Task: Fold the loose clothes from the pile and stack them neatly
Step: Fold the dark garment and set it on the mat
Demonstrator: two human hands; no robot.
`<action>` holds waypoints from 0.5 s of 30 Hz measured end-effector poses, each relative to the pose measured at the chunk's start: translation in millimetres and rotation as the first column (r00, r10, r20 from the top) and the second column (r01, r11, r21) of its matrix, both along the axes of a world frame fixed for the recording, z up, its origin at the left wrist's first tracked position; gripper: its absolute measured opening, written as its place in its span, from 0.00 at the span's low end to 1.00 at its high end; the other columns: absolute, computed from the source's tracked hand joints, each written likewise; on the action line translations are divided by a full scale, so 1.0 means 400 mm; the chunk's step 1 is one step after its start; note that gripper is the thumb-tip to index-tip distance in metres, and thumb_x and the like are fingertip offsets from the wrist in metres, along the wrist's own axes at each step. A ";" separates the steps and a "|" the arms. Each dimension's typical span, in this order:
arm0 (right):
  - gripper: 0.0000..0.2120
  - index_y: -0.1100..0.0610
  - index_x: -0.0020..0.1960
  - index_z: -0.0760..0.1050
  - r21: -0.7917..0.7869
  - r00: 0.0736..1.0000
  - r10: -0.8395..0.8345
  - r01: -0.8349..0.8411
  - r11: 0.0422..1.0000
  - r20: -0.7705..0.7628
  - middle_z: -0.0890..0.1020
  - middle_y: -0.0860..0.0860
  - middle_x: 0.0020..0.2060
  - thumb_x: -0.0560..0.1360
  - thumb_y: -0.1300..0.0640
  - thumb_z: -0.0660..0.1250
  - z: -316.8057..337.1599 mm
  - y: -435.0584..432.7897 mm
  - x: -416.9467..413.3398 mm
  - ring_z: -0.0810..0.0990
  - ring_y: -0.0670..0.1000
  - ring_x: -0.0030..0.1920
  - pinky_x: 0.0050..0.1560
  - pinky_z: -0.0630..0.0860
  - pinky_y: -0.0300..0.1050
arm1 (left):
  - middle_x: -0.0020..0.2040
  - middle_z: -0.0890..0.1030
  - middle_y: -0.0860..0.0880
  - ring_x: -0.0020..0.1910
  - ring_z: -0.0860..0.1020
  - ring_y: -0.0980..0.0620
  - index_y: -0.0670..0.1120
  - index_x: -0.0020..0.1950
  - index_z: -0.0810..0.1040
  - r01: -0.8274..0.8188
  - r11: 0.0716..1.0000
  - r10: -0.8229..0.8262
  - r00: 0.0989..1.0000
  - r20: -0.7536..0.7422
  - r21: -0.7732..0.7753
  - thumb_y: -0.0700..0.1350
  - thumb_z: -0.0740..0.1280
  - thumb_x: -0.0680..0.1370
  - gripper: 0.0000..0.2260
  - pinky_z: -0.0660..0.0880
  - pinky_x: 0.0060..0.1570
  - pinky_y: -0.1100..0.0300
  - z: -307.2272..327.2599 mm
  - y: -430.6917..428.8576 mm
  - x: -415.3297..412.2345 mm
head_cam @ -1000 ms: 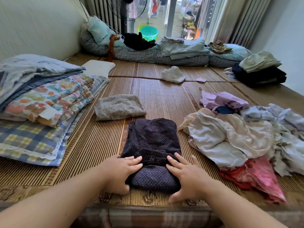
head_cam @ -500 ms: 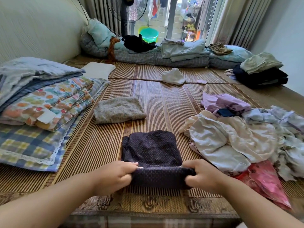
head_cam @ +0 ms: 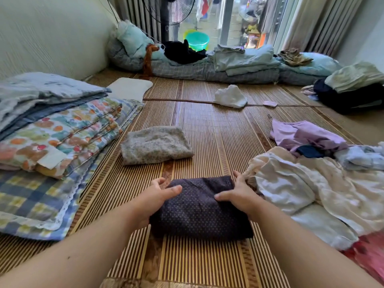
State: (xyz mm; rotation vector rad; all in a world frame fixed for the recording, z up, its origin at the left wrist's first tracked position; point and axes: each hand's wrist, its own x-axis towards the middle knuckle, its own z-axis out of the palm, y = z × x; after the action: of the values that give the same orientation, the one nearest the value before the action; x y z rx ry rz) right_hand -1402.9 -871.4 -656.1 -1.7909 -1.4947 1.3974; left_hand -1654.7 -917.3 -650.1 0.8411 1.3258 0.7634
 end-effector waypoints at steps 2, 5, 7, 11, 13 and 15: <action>0.51 0.50 0.78 0.44 0.156 0.960 -0.005 -0.041 0.987 0.281 0.65 0.55 0.73 0.69 0.54 0.75 -0.020 0.007 -0.007 0.66 0.57 0.70 0.66 0.64 0.48 | 0.66 0.74 0.48 0.60 0.75 0.51 0.57 0.72 0.60 0.033 0.978 0.047 0.927 -0.371 0.207 0.52 0.74 0.71 0.34 0.72 0.62 0.51 -0.014 0.013 0.007; 0.45 0.50 0.77 0.49 0.294 0.836 -0.084 -0.094 0.951 0.542 0.69 0.57 0.69 0.70 0.46 0.73 -0.038 -0.003 -0.038 0.69 0.58 0.68 0.66 0.67 0.52 | 0.68 0.70 0.51 0.65 0.70 0.49 0.64 0.71 0.62 0.311 0.885 0.111 0.580 -0.807 0.346 0.63 0.69 0.69 0.32 0.69 0.64 0.52 -0.030 0.013 0.043; 0.42 0.51 0.76 0.54 0.257 0.707 -0.132 -0.072 0.964 0.695 0.67 0.58 0.68 0.70 0.38 0.70 -0.043 -0.008 -0.044 0.67 0.60 0.68 0.65 0.67 0.57 | 0.70 0.67 0.48 0.68 0.67 0.44 0.62 0.74 0.57 0.310 0.930 0.045 0.442 -0.896 0.200 0.67 0.67 0.68 0.37 0.67 0.67 0.49 -0.046 0.017 0.063; 0.39 0.58 0.64 0.71 0.112 0.723 -0.113 0.050 0.992 0.681 0.75 0.58 0.62 0.67 0.30 0.66 -0.041 -0.025 -0.013 0.72 0.60 0.64 0.64 0.69 0.53 | 0.68 0.72 0.46 0.65 0.72 0.44 0.52 0.77 0.51 0.178 0.981 -0.040 0.556 -0.831 0.071 0.61 0.72 0.68 0.46 0.70 0.64 0.50 -0.055 0.041 0.060; 0.32 0.58 0.61 0.73 0.116 0.775 -0.060 -0.018 0.993 0.629 0.78 0.56 0.59 0.70 0.33 0.65 -0.042 -0.037 0.002 0.75 0.58 0.61 0.63 0.70 0.52 | 0.69 0.72 0.47 0.65 0.73 0.45 0.52 0.78 0.49 0.193 0.978 -0.053 0.612 -0.789 0.084 0.57 0.72 0.69 0.45 0.70 0.64 0.52 -0.049 0.040 0.056; 0.25 0.57 0.61 0.71 0.150 0.856 -0.059 -0.022 0.988 0.513 0.79 0.55 0.59 0.74 0.39 0.64 -0.044 -0.051 0.015 0.75 0.56 0.61 0.63 0.69 0.52 | 0.70 0.72 0.47 0.64 0.74 0.46 0.55 0.78 0.48 0.204 0.973 -0.058 0.669 -0.741 0.108 0.56 0.70 0.72 0.42 0.70 0.63 0.54 -0.044 0.029 0.057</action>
State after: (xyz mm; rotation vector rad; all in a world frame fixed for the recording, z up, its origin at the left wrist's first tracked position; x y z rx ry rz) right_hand -1397.0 -891.8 -673.7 -2.1813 -1.7744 0.7863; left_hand -1631.9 -905.7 -667.9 1.4832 1.8962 0.4248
